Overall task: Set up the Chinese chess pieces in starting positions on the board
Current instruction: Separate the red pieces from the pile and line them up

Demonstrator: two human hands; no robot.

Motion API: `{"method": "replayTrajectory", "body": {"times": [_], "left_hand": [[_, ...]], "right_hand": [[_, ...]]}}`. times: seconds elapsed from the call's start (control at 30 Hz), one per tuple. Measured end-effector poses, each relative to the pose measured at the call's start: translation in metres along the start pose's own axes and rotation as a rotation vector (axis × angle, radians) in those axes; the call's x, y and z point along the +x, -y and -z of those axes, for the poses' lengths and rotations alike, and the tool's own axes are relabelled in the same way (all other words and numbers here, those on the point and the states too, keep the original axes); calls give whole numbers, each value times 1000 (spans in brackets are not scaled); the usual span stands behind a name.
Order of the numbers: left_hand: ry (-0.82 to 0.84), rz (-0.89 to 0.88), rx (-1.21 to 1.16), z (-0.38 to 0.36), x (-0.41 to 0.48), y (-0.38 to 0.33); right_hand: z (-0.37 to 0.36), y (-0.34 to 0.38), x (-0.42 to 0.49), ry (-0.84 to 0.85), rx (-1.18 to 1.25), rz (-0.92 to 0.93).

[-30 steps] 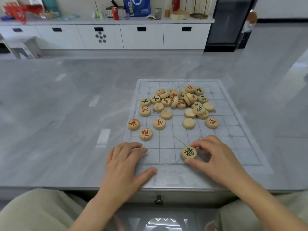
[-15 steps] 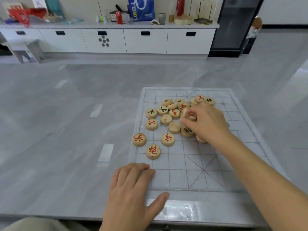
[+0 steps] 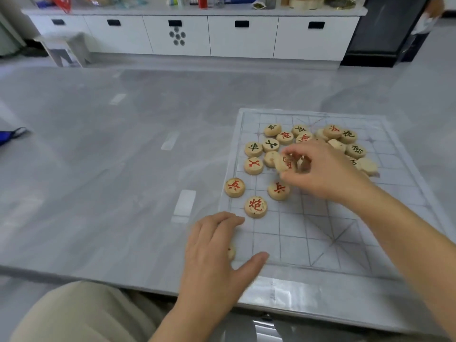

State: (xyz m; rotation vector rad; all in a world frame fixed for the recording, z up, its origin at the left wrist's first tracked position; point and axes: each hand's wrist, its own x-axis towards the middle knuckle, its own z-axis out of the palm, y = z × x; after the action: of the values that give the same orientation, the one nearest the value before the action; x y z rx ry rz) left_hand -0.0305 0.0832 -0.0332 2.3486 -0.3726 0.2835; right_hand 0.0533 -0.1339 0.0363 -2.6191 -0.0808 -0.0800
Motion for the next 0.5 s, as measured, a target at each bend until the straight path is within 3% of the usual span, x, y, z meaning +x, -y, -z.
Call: {"method": "replayTrajectory", "body": {"times": [0.1,0.3,0.4,0.5], "left_hand": [[103,143,-3,17,7,-3],[255,226,175,43,6,9],[262,197,181,42,6,14],[260,188,176,41,6,15]], "right_hand": [[-10,16,-57,233,73,127],[-35,14,-91,341,49,151],[-38,16,-98,312,84,73],[-44,23,-100,153,-87,-84]]}}
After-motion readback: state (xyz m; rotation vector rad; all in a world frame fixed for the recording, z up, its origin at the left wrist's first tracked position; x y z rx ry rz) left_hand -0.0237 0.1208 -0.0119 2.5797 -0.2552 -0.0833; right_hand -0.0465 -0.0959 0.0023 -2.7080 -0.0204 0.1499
